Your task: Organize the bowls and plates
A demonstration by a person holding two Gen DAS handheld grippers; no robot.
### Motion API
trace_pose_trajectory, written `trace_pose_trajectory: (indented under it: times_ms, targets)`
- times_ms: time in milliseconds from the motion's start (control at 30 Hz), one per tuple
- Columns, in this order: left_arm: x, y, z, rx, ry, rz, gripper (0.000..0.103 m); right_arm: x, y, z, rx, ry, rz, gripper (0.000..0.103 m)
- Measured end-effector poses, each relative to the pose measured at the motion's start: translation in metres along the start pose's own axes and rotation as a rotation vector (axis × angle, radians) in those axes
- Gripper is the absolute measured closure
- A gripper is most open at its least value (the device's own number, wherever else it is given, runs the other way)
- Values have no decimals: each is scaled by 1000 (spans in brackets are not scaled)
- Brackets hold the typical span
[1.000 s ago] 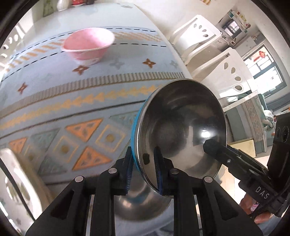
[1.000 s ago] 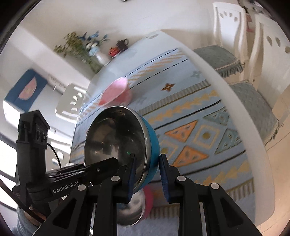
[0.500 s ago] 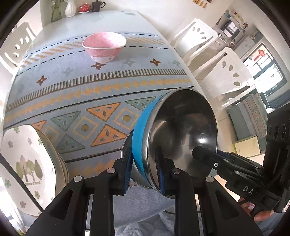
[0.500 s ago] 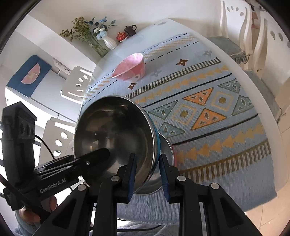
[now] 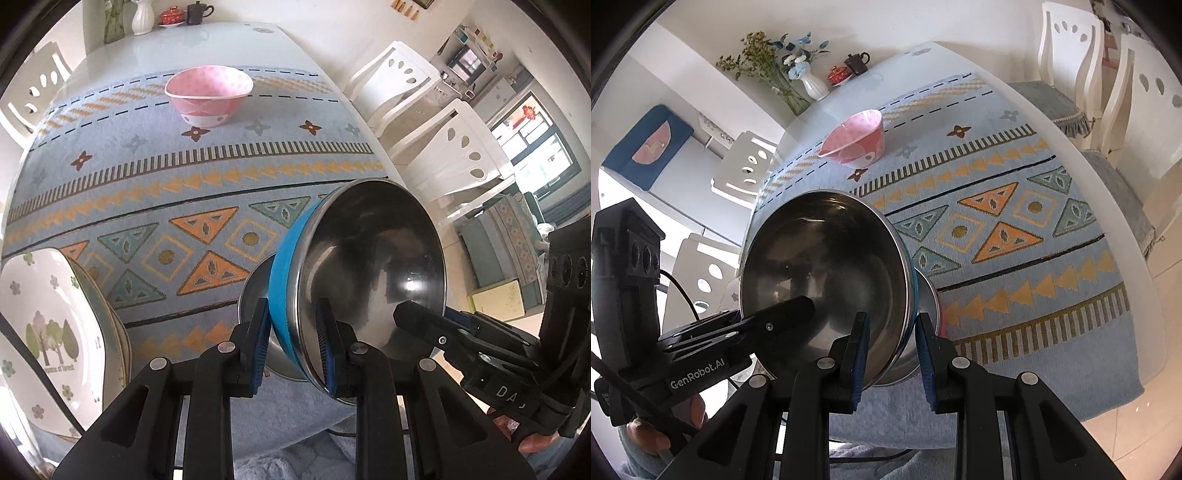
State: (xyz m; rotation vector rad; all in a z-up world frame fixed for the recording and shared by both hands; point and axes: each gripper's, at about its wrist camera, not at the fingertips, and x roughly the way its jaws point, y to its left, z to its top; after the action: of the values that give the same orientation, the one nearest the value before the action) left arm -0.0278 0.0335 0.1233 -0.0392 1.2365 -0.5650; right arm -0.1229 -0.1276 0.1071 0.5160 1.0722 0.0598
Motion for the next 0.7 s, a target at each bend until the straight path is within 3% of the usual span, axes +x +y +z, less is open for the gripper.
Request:
trace_pose_trajectory:
  times_ms: [533, 700]
  targets:
    - [14, 6, 3, -54, 43, 7, 82, 13, -5, 6, -27, 72, 26, 77]
    - [25, 6, 2, -35, 89, 32, 75, 21, -10, 7, -14, 102, 38, 77]
